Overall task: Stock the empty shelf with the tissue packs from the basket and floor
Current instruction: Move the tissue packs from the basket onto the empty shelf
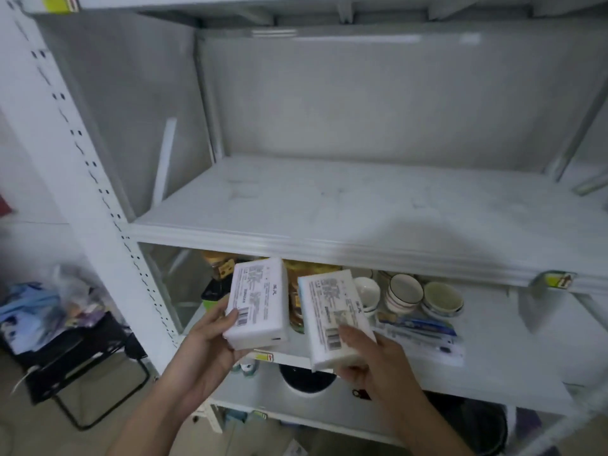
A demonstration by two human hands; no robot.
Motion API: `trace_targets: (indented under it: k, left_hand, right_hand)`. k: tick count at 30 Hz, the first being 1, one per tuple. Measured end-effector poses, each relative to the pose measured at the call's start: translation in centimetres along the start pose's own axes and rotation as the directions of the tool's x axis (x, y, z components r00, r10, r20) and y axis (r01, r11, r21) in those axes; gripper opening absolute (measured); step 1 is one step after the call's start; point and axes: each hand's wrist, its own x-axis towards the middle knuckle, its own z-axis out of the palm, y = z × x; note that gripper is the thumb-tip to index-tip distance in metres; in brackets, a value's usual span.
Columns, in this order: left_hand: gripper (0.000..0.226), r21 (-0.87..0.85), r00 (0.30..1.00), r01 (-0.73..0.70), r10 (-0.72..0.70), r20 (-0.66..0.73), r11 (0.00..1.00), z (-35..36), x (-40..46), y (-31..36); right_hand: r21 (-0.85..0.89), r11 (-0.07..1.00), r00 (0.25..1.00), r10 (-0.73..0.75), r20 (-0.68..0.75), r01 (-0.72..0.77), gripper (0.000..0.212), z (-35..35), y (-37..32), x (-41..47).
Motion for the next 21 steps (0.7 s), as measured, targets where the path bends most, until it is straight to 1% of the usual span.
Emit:
trace_targets:
  k: [2, 4, 6, 8, 10, 13, 16, 18, 21]
  left_hand:
    - [0.042, 0.005, 0.999, -0.041, 0.041, 0.004, 0.999, 1.5, 0.3, 1.8]
    - [0.044, 0.038, 0.996, -0.091, 0.092, -0.005, 0.995, 3.0, 0.6, 3.4]
    - [0.046, 0.055, 0.991, -0.133, 0.134, -0.015, 0.99, 4.2, 1.1, 4.8]
    - [0.049, 0.052, 0.987, -0.155, 0.157, -0.028, 0.987, 5.2, 1.6, 6.1]
    - [0.049, 0.078, 0.983, -0.17, 0.174, -0.052, 0.982, 6.1, 2.3, 7.4]
    - [0.044, 0.09, 0.977, -0.191, 0.198, -0.084, 0.977, 7.2, 3.8, 9.3]
    - [0.028, 0.073, 0.966, -0.191, 0.201, -0.164, 0.979, 8.1, 5.9, 11.5]
    - [0.019, 0.108, 0.957, -0.189, 0.208, -0.204, 0.976, 8.2, 7.7, 13.2]
    - [0.021, 0.195, 0.957, -0.176, 0.214, -0.196, 0.965, 7.5, 10.3, 15.5]
  right_hand:
    - [-0.005, 0.998, 0.997, -0.064, 0.041, 0.065, 0.069, 0.7, -2.4, -0.1]
    - [-0.002, 0.995, 0.993, -0.102, 0.064, 0.103, 0.066, 1.2, -4.4, 0.2]
    - [0.001, 0.994, 0.992, -0.109, 0.064, 0.11, 0.075, 1.8, -6.0, 0.9]
    - [0.007, 0.992, 0.991, -0.129, 0.02, 0.129, 0.089, 2.5, -7.6, 1.9]
    - [0.005, 0.986, 0.986, -0.168, -0.023, 0.168, 0.093, 3.3, -9.3, 3.1]
    - [-0.015, 0.981, 0.98, -0.195, -0.045, 0.194, 0.076, 4.8, -12.0, 5.2]
    - [-0.041, 0.978, 0.976, -0.209, -0.066, 0.206, 0.066, 6.7, -14.3, 7.3]
    - [-0.06, 0.974, 0.971, -0.225, -0.082, 0.22, 0.063, 8.2, -15.4, 8.8]
    - [-0.09, 0.968, 0.966, -0.241, -0.09, 0.233, 0.062, 10.6, -16.3, 11.1]
